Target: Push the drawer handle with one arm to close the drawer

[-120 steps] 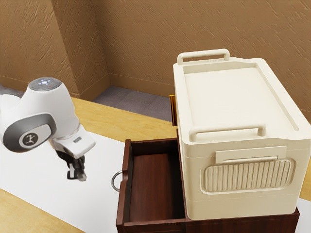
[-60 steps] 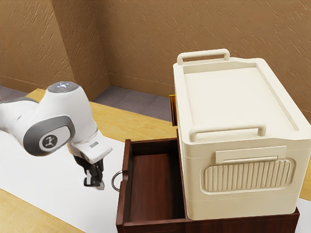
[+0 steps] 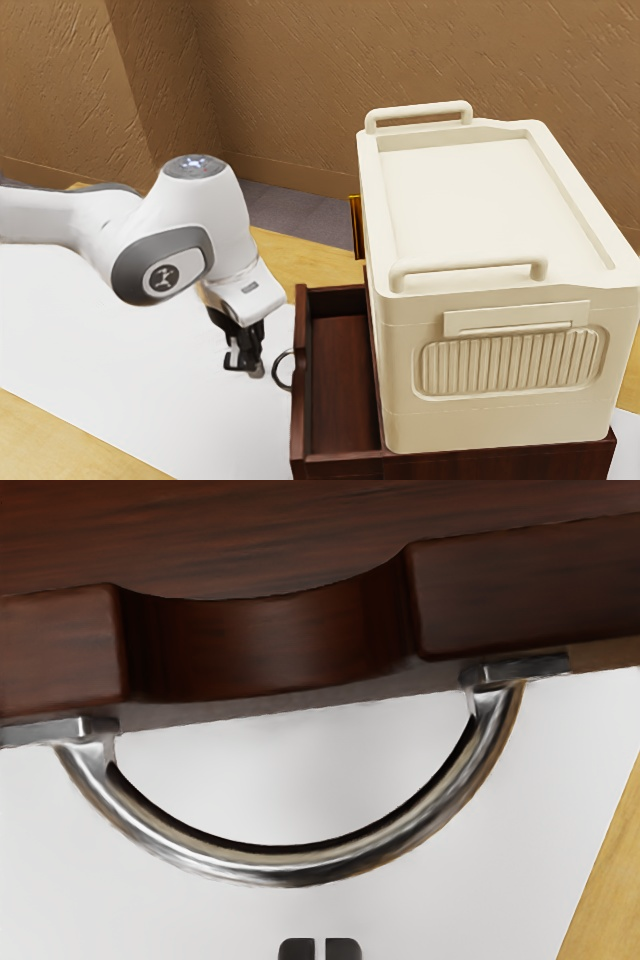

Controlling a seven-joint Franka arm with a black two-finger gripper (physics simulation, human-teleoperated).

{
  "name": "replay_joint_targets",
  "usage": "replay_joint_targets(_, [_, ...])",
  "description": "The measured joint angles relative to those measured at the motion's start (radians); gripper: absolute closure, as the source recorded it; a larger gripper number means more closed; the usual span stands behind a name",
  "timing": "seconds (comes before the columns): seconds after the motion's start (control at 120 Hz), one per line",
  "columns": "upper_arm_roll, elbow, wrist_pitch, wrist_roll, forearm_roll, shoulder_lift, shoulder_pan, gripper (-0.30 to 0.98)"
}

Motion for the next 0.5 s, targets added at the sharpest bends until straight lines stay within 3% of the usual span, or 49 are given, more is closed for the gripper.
replay_joint_targets(0.5, [-0.086, 0.166, 0.002, -0.014, -0.027, 0.156, 0.002, 0.78])
